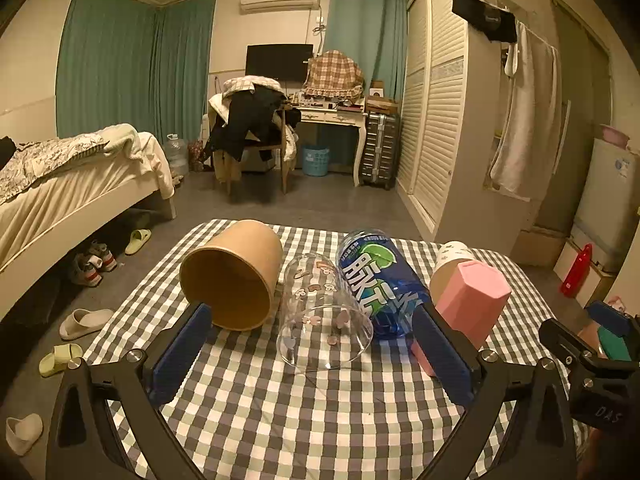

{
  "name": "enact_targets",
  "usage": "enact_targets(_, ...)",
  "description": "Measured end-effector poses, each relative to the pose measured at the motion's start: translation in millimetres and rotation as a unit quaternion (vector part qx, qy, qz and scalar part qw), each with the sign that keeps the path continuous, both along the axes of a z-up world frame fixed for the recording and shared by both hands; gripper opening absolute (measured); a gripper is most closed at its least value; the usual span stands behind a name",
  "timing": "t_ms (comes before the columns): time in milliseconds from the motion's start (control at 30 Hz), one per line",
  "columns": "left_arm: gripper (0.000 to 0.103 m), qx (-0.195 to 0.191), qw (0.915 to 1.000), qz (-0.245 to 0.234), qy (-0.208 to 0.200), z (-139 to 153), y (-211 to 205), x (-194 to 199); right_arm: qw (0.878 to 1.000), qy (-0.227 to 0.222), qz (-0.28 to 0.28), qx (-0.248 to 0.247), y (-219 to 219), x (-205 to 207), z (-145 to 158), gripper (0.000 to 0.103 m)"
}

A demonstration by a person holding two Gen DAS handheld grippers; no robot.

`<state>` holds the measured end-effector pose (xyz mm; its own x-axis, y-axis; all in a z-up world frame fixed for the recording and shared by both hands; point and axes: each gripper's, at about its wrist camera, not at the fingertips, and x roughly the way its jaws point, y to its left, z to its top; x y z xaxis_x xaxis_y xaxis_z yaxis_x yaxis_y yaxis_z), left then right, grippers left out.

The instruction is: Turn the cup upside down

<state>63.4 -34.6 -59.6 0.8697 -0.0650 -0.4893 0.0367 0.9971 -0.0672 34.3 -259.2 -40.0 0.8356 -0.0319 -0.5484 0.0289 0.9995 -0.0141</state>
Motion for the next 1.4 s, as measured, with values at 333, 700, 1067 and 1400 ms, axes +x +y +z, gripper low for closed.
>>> enact_targets(333, 0.103, 0.006, 1.0000, 0.000, 0.002, -1.6, 0.0, -0.1, 1.000, -0.005, -0.008, 0.003, -2.9, -2.9, 2.0, 0.103)
enact_targets(700, 0.103, 0.014, 0.9999, 0.002, 0.002, -2.8, -0.4, 0.6, 1.000, -0.004, -0.013, 0.001, -5.1, -4.9, 1.9, 0.103)
enact_targets(1067, 0.103, 0.019, 0.9998, 0.004, 0.001, -4.2, 1.2, -0.7, 1.000, -0.002, -0.015, -0.001, -4.5, -4.2, 2.6, 0.103)
enact_targets(1400, 0.103, 0.019, 0.9998, 0.003, 0.002, -3.0, 0.9, -1.5, 1.000, 0.000, -0.016, -0.001, -5.6, -3.7, 1.4, 0.103)
